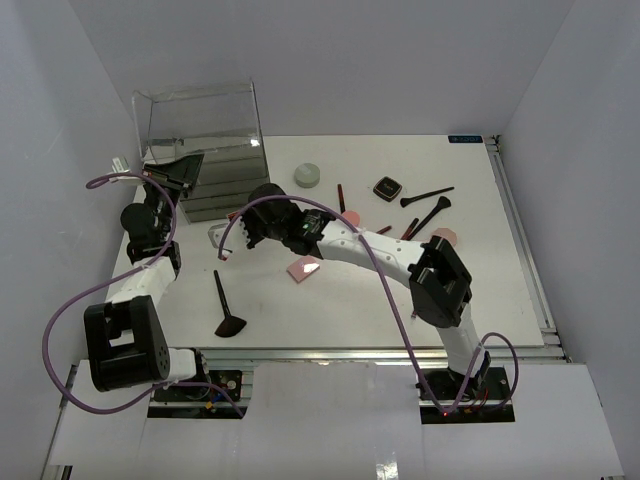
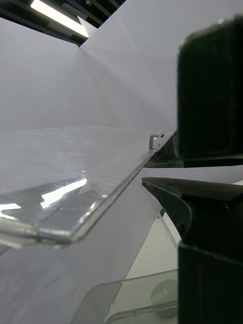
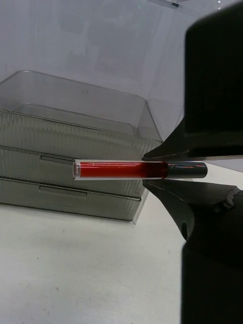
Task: Organize the makeup
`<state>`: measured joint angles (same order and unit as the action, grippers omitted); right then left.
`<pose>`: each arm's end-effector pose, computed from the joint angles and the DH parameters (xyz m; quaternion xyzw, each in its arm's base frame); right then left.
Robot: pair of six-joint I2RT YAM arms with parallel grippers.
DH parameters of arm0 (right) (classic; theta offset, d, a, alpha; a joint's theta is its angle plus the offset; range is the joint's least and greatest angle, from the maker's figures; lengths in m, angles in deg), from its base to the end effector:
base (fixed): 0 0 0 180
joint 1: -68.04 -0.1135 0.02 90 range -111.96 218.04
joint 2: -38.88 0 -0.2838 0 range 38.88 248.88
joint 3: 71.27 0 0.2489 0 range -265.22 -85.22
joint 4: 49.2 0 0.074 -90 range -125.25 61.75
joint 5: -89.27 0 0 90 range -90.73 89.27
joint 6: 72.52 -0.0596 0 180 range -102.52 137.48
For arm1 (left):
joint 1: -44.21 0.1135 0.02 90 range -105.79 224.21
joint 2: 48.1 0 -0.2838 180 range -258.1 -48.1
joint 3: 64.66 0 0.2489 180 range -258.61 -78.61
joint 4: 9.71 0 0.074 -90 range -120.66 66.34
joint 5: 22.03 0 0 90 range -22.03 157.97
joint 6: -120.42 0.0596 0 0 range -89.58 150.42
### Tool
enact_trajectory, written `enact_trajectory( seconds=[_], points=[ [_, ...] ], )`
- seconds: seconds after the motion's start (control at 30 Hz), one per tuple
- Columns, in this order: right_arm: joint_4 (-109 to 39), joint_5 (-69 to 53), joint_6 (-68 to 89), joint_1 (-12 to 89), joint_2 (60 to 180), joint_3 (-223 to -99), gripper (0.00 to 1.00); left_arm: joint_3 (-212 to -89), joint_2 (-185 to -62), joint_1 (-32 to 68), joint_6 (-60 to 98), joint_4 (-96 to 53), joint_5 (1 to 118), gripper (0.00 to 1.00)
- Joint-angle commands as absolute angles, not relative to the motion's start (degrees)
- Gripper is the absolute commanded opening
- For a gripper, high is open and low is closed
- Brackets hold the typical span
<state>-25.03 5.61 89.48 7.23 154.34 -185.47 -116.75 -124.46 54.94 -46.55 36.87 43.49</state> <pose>0.2550 0.4430 0.3071 -0.7617 0.3649 -0.0985 0.5262 0.2980 0.0313 0.3357 -0.2501 0.5145 -0.5424 0.6153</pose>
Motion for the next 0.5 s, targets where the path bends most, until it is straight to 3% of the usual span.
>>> enact_trajectory(
  seconds=[0.0, 0.47],
  points=[
    [-36.8, 5.9, 93.4, 8.6, 159.5, -193.8, 0.08, -119.8, -121.5, 55.2, -46.1, 37.2, 43.3, 0.25],
    [-58.7, 0.7, 93.3, 13.7, 169.0, -199.4, 0.08, -121.2, -121.8, 55.4, -44.0, 35.8, 42.4, 0.25]
  ],
)
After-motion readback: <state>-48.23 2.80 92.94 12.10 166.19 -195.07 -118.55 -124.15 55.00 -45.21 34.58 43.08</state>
